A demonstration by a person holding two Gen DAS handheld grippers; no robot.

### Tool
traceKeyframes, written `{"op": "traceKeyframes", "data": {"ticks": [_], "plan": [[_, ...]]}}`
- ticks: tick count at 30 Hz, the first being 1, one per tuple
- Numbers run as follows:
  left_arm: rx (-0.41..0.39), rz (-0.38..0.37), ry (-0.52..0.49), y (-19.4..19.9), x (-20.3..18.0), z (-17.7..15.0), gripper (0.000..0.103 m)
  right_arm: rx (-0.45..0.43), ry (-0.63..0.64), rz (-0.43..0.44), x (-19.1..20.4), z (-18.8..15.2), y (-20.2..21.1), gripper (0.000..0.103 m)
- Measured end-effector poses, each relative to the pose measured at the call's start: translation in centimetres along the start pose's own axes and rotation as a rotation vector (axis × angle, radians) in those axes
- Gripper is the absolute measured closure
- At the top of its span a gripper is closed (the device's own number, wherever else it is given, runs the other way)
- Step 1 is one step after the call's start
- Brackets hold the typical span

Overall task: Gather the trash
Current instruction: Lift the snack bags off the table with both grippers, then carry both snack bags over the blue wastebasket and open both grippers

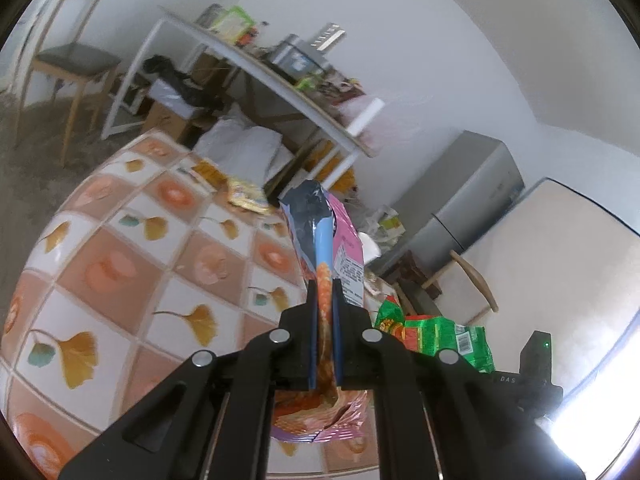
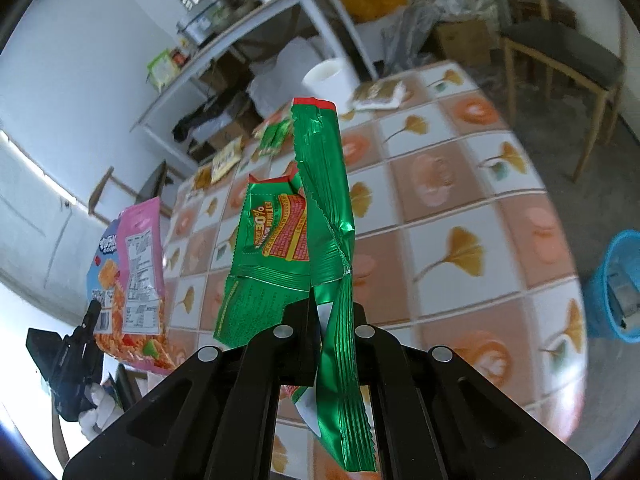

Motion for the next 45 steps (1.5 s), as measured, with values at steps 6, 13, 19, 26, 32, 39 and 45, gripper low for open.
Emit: {"op": "traceKeyframes", "data": {"ticks": [6,13,19,26,32,39,45], "plan": [[0.107,-0.089,-0.086,-3.8,-6.5,-1.9,0.098,-0.120,-0.117,-0.062,-5.7,-1.9,6.5,0.102],[0.307,-0.194,-0.192,-11.4,-15.8,-7.4,0.098,-0.273,-0.305,-0.224,-14.8,-6.1,16.0,0.102],[0.480,-0.228,-0.290,-18.1,-23.3,-14.1,0.098,-0.338,-0.511,-0.361,-23.0,-11.7,20.3,0.102],[0.604,-0.216,-0.393,-23.7,-28.5,-21.5,0.098,-0.302,-0.739,-0.481,-32.8,-16.9,18.0,0.102],[0.687,-0.193,-0.465,-28.1,-30.8,-26.1,0.098,-0.190,-0.888,-0.493,-42.0,-19.1,11.2,0.101],[0.819,-0.150,-0.535,-34.1,-33.4,-32.2,0.098,-0.121,-1.001,-0.468,-50.3,-21.0,3.4,0.069],[0.985,-0.077,-0.503,-40.3,-34.3,-38.8,0.098,-0.177,-1.015,-0.409,-52.5,-23.1,2.5,0.045]]}}
Point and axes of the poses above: each gripper's, at about its wrist camera, not at the fingertips, and y roughly against the way its jaws point, x to its left, z to its top, the point moved 1 cm from there along -y, roughly the way its jaws point, and after that the axes turned 11 degrees about y, right-handed, at the moved point
